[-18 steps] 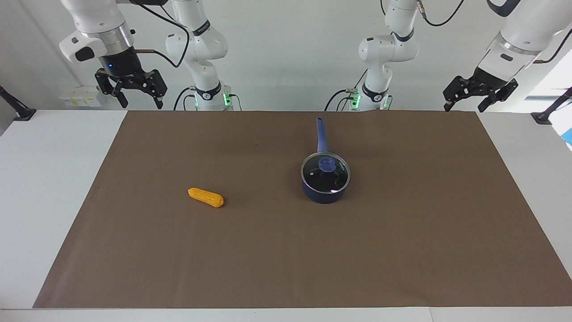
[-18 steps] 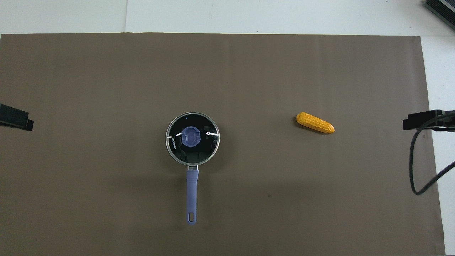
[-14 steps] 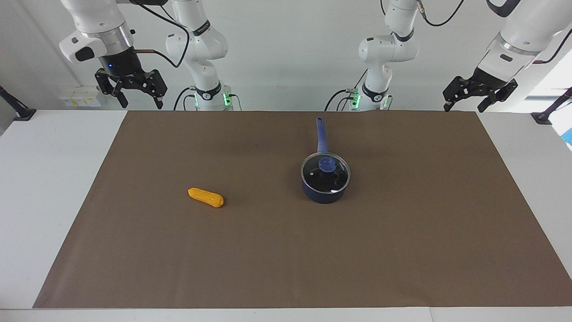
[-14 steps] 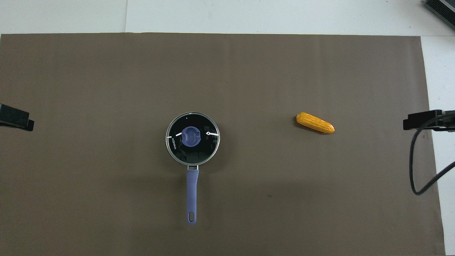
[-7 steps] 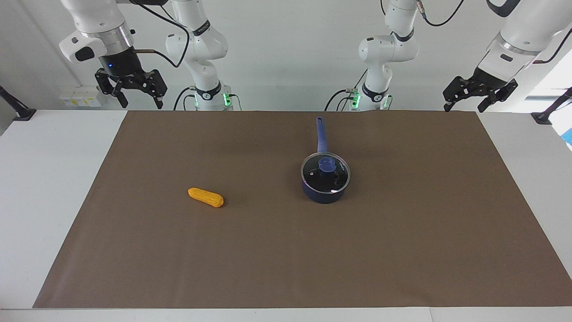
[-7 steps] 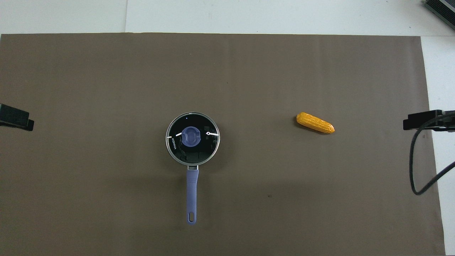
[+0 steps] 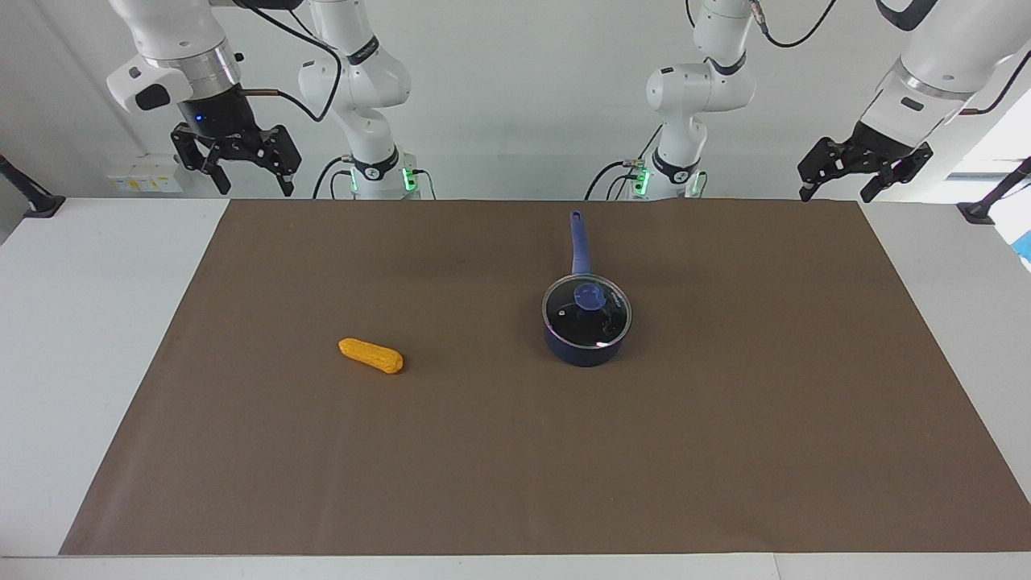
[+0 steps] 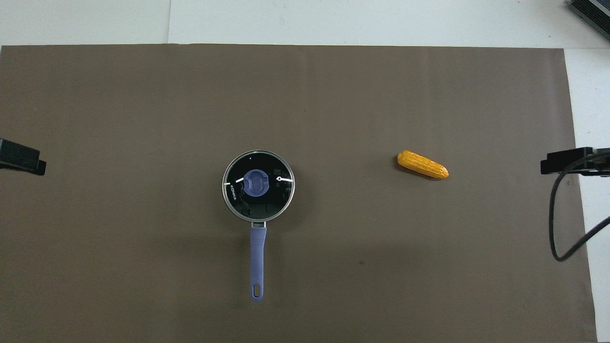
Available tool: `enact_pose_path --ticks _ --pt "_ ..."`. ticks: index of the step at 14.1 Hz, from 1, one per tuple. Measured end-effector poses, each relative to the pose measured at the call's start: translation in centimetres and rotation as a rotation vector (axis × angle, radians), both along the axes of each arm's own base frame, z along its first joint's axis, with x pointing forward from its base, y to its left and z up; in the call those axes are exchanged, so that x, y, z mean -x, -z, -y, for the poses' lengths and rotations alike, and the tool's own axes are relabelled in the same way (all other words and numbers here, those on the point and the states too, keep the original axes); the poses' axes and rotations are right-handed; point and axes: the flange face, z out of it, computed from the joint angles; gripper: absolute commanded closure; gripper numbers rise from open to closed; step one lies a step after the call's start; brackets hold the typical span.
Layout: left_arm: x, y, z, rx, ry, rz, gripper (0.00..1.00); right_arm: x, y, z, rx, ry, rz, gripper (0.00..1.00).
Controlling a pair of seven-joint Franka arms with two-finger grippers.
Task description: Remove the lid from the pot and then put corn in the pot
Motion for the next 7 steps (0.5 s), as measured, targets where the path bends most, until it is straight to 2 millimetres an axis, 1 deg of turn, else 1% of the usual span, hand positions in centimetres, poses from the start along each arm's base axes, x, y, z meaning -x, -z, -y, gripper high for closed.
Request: enact_pose_path --ticks 4,7 --pt "0.1 0.2 0.3 0.0 0.006 -0.005 0.0 0.0 0.0 0.0 0.0 0.0 0.0 0.0" --pt "0.4 1.4 1.4 -0.001 0.023 -0.012 0.0 0.0 0.0 0.0 0.0 0.0 0.0 0.0"
